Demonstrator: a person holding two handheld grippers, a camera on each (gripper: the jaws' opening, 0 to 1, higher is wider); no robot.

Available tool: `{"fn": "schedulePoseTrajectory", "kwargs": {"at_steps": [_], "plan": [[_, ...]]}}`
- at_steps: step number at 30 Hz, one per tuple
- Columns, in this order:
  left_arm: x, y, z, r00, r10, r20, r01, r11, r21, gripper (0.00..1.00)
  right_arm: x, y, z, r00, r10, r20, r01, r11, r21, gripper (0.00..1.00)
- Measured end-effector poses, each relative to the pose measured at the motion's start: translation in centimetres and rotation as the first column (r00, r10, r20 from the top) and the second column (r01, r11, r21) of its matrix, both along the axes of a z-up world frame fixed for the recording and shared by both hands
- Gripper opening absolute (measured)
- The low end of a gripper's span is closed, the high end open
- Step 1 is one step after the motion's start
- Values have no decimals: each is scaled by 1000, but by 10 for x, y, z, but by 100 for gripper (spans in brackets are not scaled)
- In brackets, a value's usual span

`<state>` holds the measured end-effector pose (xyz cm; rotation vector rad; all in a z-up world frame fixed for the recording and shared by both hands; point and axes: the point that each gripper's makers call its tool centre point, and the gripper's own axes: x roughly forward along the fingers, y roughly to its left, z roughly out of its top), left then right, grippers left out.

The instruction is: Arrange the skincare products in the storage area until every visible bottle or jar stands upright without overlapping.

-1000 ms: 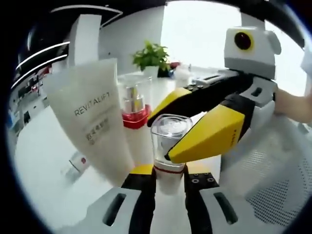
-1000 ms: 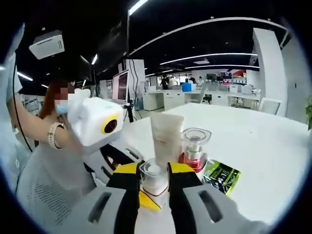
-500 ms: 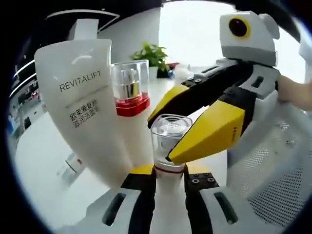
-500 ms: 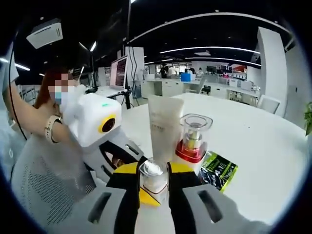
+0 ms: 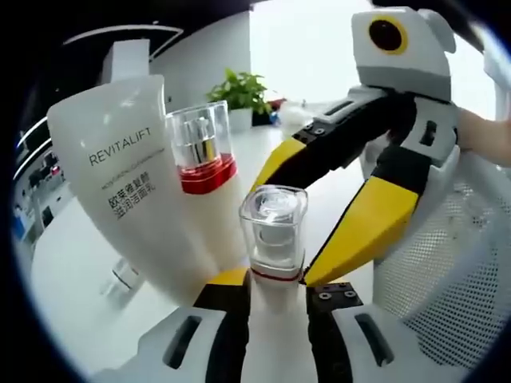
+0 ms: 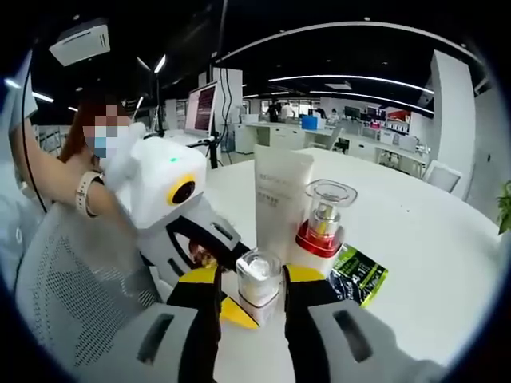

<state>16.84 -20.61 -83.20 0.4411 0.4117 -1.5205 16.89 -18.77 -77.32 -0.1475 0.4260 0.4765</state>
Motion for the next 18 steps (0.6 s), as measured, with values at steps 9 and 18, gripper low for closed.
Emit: {"fn": "schedulePoseTrajectory", "kwargs": {"at_steps": [9, 18], "plan": [[0, 4, -1, 999, 29, 18, -30, 998, 55, 24, -8, -12, -35, 986, -12, -163, 5, 999, -46, 27], [0, 11, -14, 999, 36, 1, -36, 991, 133, 18, -1, -16, -56, 969, 26, -244, -60, 989, -133, 22]]}}
